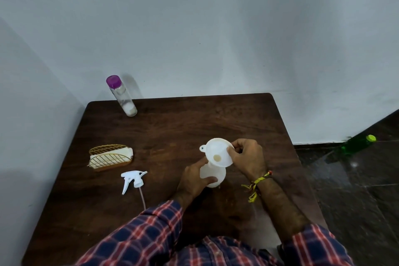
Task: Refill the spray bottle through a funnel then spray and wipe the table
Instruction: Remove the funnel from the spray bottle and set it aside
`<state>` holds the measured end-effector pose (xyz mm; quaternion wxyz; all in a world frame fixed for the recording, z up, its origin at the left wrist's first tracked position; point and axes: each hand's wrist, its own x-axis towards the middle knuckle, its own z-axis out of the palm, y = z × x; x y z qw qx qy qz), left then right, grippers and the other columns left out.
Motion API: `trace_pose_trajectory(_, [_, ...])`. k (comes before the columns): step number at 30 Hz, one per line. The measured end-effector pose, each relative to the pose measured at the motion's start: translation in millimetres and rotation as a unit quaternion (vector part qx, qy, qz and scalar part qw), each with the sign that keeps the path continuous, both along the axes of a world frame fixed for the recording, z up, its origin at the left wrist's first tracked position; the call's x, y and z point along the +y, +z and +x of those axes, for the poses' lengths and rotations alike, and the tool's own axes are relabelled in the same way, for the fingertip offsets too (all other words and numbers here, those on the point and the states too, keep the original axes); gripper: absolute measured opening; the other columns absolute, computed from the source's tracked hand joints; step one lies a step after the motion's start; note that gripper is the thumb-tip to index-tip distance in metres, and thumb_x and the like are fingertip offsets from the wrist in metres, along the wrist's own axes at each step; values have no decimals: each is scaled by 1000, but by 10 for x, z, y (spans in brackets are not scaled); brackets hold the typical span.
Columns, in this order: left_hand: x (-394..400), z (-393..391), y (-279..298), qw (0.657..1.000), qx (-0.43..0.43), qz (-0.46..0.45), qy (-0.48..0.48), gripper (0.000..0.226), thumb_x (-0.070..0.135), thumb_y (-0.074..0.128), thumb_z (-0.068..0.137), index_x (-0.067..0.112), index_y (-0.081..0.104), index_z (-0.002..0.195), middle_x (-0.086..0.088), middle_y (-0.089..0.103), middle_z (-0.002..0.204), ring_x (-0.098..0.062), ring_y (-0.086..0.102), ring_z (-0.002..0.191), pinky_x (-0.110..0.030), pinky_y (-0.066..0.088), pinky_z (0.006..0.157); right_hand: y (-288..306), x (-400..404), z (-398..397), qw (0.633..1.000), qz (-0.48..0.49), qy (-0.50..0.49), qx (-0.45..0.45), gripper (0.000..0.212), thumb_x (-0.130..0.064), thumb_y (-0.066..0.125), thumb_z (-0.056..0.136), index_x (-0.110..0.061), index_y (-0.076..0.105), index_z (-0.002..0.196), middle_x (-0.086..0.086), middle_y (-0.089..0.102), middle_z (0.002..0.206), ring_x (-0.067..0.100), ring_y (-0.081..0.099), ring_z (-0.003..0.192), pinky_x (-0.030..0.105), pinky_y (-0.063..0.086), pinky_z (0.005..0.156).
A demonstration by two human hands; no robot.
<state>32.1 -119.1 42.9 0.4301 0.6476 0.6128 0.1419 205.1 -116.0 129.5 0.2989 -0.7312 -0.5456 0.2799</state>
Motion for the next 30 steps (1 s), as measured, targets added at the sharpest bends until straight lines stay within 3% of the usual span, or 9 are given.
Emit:
trace_pose_trajectory(6, [17,3,16,1000,-1,-13,-9,70,37,77,80,24,47,141,3,53,141,-20,48,130,-37,41,108,119,-47,7,999,-1,-32,21,6,-19,71,85,-15,75,84,-8,67,72,9,65,73,27,55,66])
trace_pose_trajectory(11, [-13,-52,-39,999,-6,-14,-42,87,50,75,76,34,30,148,8,36,154,-19,38,139,-45,36,113,273,-73,28,991,18,-84,105,9,-18,73,86,-12,73,93,-6,68,78,7,67,66,19,52,45])
trace_pose_trajectory(14, [-18,-231,-11,1000,-26,10,0,80,60,66,80,35,32,148,9,38,153,-16,37,140,-45,37,113,336,-55,-62,981,27,-76,178,13,-14,76,83,-14,71,95,0,73,87,13,71,75,25,56,48])
trace_pose_trajectory(17, [24,-525,10,995,-7,37,96,61,56,51,93,31,38,146,5,43,150,-16,39,138,-39,36,113,362,-10,-301,977,26,-63,202,16,-7,75,83,-9,68,97,3,71,90,14,71,75,27,58,48])
trace_pose_trajectory(20, [111,-843,-66,986,56,40,154,53,43,53,96,23,41,144,-3,46,148,-21,41,137,-38,36,112,332,66,-645,982,34,-50,181,12,-3,72,83,-6,65,92,6,68,86,15,70,73,26,56,46])
trace_pose_trajectory(22, [188,-1032,-158,983,107,34,146,57,36,57,94,19,39,146,-6,41,152,-24,33,142,-40,30,116,293,171,-897,988,30,-41,147,11,-2,69,81,-6,62,88,3,65,81,14,67,72,18,52,46])
trace_pose_trajectory(26, [404,-1305,-227,980,161,26,112,63,37,57,94,18,34,149,-8,28,158,-27,21,148,-40,22,120,138,489,-1353,999,16,-9,35,14,-8,68,76,-12,55,81,-6,56,68,22,60,73,23,40,58])
trace_pose_trajectory(28, [552,-1394,-251,979,189,24,75,68,39,55,95,17,26,152,-11,21,160,-30,16,149,-40,17,121,30,678,-1554,1000,7,9,4,15,-9,65,78,-13,51,82,-2,59,72,26,63,76,25,40,61])
trace_pose_trajectory(30, [703,-1448,-277,972,233,4,32,79,42,57,93,16,15,155,-14,13,162,-32,10,149,-42,11,122,-78,888,-1714,999,-9,34,-41,17,-10,63,81,-12,49,89,10,66,89,32,66,86,30,48,66])
